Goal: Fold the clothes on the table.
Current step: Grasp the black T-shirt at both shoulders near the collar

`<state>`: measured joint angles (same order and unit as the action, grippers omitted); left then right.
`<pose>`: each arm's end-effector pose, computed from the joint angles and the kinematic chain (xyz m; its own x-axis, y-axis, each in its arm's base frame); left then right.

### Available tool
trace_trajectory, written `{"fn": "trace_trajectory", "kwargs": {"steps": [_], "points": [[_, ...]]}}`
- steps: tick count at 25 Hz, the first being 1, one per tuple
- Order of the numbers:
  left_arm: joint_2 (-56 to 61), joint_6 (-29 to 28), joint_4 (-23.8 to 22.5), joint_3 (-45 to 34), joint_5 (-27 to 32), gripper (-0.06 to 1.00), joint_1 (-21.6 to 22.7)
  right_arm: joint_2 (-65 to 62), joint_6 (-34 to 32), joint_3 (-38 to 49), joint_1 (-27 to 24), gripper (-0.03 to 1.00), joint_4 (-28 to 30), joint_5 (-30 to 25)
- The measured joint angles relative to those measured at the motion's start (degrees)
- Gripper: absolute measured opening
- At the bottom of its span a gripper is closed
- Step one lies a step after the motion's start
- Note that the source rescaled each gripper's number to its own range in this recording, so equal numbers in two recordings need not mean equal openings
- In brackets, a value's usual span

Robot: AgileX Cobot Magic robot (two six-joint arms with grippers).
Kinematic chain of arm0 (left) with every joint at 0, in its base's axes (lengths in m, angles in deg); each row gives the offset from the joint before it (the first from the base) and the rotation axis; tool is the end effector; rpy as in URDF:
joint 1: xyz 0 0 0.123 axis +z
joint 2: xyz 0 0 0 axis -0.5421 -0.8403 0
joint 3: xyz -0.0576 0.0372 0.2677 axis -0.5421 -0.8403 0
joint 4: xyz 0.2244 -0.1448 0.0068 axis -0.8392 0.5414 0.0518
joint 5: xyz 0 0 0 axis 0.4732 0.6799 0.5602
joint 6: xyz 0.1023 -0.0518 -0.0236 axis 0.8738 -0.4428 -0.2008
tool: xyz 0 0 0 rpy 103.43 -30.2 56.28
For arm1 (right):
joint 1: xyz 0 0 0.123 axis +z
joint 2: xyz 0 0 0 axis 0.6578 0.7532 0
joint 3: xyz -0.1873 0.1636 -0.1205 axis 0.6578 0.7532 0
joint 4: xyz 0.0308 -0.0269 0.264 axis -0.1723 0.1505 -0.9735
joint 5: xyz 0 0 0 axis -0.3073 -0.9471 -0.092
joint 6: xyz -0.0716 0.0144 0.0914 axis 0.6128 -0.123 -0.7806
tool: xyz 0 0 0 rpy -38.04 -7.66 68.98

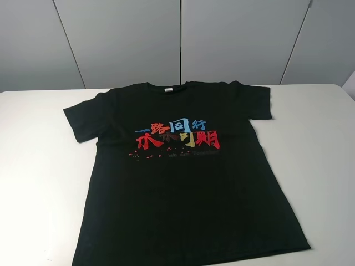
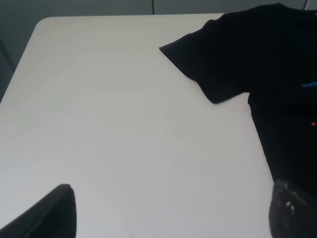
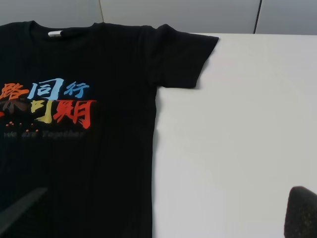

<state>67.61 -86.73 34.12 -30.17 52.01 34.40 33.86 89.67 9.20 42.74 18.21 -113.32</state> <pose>0.0376 0.0010 0.2743 -0.4687 -0.0253 -0.8830 -0.0333 0.9994 -0.0110 0.0381 0.0111 0.2699 -0.4824 -0.0309 -0.8754 -0.1111 0.9935 0.0262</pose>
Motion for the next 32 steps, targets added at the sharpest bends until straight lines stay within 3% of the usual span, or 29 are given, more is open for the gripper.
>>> {"fn": "trace_trajectory", "kwargs": {"steps": [18,21,26,29,32], "points": [[0.0,0.0,0.0,0.0,-0.1,1.00,0.0,0.0,0.1,-0.1,0.6,1.00,-2.8,0.0],[-2.2,2.3,0.9,1.5,-0.5,1.00,0.0,1.2,0.1,-1.5,0.6,1.00,-3.5,0.3],[-14.8,7.5,1.4,8.3,-1.0,1.00,-0.1,15.6,3.9,-8.8,0.6,1.00,-4.3,3.1],[-24.3,10.6,1.5,13.3,-1.2,1.00,-0.1,27.1,8.9,-14.9,0.6,1.00,-4.7,4.1],[-35.1,13.0,3.3,18.7,-1.3,1.00,-0.1,38.3,15.6,-21.2,0.6,1.00,-9.0,4.1]]}}
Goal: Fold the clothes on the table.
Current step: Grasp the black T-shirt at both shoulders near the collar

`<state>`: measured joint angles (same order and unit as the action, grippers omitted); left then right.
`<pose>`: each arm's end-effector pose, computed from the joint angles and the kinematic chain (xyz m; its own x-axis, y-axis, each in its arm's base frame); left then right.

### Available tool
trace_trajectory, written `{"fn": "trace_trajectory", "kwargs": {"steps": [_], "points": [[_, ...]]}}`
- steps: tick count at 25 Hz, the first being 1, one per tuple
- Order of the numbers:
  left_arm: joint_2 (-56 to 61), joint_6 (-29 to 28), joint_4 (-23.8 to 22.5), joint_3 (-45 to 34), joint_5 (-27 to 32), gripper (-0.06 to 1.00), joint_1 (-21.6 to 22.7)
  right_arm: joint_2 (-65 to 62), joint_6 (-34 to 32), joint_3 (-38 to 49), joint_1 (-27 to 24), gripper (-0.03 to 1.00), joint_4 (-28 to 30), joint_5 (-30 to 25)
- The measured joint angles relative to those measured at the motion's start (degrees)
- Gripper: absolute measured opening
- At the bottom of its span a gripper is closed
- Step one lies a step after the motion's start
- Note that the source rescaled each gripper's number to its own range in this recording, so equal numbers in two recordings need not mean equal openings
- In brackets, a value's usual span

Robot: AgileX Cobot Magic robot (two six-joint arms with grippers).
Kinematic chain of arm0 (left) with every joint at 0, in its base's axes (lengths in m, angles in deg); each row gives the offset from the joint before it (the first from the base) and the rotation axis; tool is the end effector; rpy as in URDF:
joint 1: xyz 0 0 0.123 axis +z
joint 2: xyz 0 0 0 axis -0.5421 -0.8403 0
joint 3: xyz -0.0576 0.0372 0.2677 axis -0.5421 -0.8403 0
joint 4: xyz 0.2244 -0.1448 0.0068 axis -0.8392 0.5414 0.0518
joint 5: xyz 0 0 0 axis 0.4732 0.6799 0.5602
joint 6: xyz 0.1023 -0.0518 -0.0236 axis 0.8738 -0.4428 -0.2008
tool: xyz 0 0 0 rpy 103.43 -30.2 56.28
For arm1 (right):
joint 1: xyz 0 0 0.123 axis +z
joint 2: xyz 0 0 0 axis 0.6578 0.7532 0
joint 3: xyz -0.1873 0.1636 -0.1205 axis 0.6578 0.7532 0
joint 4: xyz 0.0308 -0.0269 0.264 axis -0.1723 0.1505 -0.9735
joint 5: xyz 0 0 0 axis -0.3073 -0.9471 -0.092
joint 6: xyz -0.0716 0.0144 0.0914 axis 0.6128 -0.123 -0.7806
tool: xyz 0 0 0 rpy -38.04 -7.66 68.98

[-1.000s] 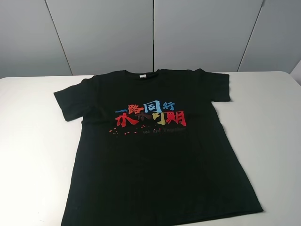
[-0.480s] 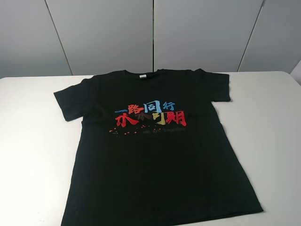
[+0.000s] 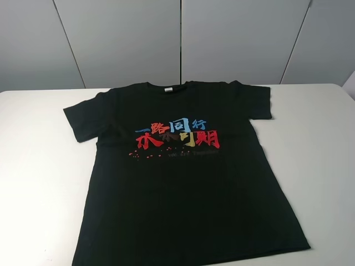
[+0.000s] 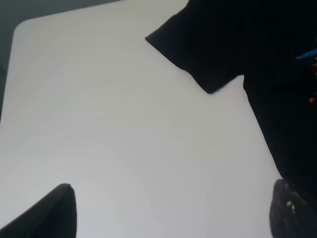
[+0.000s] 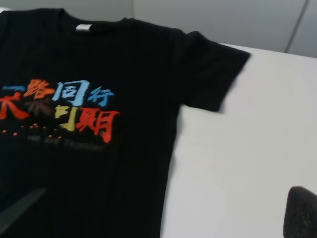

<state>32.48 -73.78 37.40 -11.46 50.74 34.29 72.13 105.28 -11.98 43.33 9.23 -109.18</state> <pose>0.1307 -0.0026 0.3342 -0.6692 0.1676 -0.7240 0.1372 0.9853 0.1014 0.1432 0.0306 0.3433 -0.6057 -0.2177 -0.7653 -0.3252 0.9456 -0.0117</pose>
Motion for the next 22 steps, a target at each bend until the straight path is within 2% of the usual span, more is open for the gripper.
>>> {"fn": "trace_trajectory", "kwargs": {"steps": [6,8,10,13,15,19,22], "points": [[-23.0,13.9,9.7,9.9,0.7,1.00,0.0,20.9,17.7,-9.1,0.0,1.00,-14.1,-1.3],[-29.9,19.2,12.8,12.5,0.7,1.00,-0.2,27.0,23.1,-10.8,0.0,1.00,-16.6,-1.3],[-35.9,23.9,13.9,14.9,0.8,1.00,-1.7,33.2,27.2,-12.0,0.0,1.00,-18.1,-1.5],[-44.3,30.6,13.4,18.0,0.7,1.00,-6.9,41.3,29.7,-13.9,0.9,1.00,-19.0,-1.4],[-49.2,33.3,11.5,20.0,-0.5,1.00,-10.3,46.3,32.0,-15.6,3.4,1.00,-17.5,-1.4],[-59.3,34.6,4.9,24.8,-2.8,1.00,-16.3,54.1,33.5,-19.9,8.6,1.00,-11.0,-1.5],[-66.7,35.2,2.8,28.6,-4.3,1.00,-18.9,59.2,32.4,-23.6,9.9,1.00,-8.7,-2.2]]}}
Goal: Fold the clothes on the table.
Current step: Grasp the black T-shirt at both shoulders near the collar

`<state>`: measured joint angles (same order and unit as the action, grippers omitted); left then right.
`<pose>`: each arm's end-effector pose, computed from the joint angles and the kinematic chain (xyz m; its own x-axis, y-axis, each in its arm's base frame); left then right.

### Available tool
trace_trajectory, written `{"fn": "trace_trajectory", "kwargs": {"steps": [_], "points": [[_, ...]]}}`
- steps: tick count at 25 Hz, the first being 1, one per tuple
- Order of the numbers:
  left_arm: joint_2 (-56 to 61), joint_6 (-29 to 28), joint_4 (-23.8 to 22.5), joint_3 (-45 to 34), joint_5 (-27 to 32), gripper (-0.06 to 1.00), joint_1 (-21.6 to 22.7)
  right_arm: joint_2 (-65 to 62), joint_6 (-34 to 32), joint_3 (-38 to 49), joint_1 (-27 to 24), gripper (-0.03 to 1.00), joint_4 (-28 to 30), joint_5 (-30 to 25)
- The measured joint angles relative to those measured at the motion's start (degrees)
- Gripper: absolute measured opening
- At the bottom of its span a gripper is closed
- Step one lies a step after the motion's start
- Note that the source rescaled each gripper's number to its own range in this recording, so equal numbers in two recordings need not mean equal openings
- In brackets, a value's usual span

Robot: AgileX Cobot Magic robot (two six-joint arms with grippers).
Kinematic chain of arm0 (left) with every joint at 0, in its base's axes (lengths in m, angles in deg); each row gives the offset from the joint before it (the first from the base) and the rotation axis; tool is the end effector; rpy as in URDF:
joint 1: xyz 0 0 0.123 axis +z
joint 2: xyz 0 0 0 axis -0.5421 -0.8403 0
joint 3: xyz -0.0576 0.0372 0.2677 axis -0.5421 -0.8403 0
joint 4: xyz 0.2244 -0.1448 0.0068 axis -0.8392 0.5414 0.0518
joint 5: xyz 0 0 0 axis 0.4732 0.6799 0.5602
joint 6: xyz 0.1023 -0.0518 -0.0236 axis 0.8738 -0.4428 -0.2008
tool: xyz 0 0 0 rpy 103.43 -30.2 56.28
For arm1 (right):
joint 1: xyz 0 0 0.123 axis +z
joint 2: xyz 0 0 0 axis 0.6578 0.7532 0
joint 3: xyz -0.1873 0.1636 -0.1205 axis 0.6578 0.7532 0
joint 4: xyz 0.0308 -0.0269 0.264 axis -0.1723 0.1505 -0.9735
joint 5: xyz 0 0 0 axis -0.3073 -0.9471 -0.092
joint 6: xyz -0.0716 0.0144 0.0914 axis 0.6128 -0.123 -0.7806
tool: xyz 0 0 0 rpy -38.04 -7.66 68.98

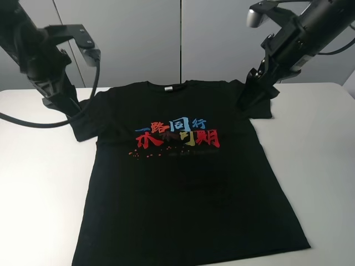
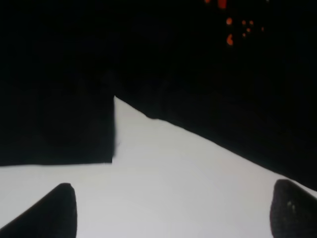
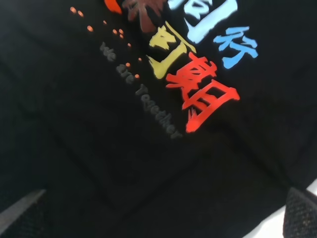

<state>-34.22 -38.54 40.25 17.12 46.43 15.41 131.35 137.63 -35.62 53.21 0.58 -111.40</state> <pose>0.3572 -0.1231 0.1974 -0.4458 0.8665 -0.2246 0.8747 0.4750 0.0966 0.3394 0.1138 0.2149 -0.5637 -0.7346 -0.3776 -0.8167 0.5639 0.1224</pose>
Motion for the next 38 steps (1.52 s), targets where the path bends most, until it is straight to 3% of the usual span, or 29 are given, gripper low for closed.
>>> {"fn": "trace_trajectory", "kwargs": {"steps": [5,12,20,38], "points": [[-11.4,2.9,-1.5,5.6,-0.7,1.00,-3.3,4.4,2.1,-2.1,0.4,1.00,4.7,0.1],[-19.3,3.5,-2.5,9.1,-1.4,1.00,-3.7,9.9,4.6,-2.3,0.4,1.00,8.8,4.4],[-21.4,5.9,-3.2,9.1,-4.5,1.00,-3.7,15.8,4.6,-3.4,0.7,1.00,8.9,5.3],[-25.4,6.4,-4.7,9.1,-5.2,1.00,-3.7,17.7,8.1,-4.2,2.0,1.00,9.5,6.7]]}}
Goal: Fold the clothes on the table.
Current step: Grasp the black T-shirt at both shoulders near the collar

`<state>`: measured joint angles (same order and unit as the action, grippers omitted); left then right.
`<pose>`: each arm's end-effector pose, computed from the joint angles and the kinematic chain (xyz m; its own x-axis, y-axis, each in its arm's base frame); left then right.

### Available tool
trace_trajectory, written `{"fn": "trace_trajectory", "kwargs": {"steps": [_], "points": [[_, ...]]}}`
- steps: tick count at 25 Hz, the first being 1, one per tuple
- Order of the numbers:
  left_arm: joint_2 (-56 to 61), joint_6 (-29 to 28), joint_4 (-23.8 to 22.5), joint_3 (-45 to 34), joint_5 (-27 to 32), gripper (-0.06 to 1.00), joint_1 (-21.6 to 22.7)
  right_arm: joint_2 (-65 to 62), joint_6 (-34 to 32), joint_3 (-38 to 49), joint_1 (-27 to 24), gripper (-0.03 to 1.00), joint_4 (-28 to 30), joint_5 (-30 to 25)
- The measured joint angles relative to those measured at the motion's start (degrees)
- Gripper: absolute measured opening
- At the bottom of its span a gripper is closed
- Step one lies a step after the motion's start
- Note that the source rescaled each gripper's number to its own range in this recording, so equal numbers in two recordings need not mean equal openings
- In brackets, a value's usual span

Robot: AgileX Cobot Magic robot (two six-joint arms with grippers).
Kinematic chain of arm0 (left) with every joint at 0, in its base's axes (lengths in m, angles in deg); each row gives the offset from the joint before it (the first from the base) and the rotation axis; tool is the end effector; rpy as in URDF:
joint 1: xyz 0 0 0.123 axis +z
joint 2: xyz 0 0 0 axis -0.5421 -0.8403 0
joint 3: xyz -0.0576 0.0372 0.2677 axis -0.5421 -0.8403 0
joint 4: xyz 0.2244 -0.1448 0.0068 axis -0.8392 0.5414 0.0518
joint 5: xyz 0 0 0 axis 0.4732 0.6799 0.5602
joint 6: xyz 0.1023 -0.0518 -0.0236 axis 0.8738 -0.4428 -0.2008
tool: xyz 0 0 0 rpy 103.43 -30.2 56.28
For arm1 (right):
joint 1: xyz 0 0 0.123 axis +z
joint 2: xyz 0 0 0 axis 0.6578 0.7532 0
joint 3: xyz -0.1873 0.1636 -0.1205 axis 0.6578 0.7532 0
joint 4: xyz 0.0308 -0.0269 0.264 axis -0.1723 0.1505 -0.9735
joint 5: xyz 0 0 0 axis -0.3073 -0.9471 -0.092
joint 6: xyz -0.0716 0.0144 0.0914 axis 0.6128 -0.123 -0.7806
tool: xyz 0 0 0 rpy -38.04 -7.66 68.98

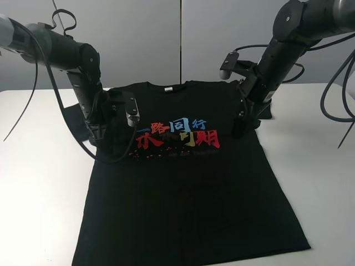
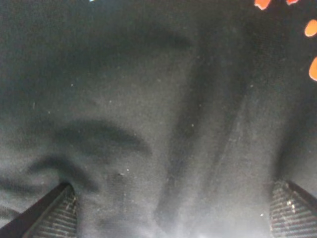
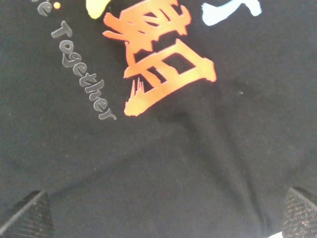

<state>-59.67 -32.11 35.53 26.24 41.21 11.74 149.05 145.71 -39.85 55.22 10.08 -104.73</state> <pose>0.3975 -0.1557 0.0589 -0.2729 0.9614 -0.0359 0.9617 0.2735 0.0157 0.3780 0.1180 0.1143 -0.4050 -0.8934 -0.1943 -0.9140 0.4008 0.0623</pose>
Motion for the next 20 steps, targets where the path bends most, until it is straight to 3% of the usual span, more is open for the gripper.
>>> {"fn": "trace_trajectory", "kwargs": {"steps": [4,11,20], "points": [[0.0,0.0,0.0,0.0,0.0,0.97,0.0,1.5,1.0,-0.9,0.0,1.00,3.3,1.1],[0.0,0.0,0.0,0.0,0.2,0.71,-0.1,4.9,5.4,-3.7,0.0,1.00,5.4,3.3],[0.0,0.1,0.0,0.0,0.3,0.74,-2.3,8.9,6.1,-3.8,0.0,1.00,10.0,2.8]]}}
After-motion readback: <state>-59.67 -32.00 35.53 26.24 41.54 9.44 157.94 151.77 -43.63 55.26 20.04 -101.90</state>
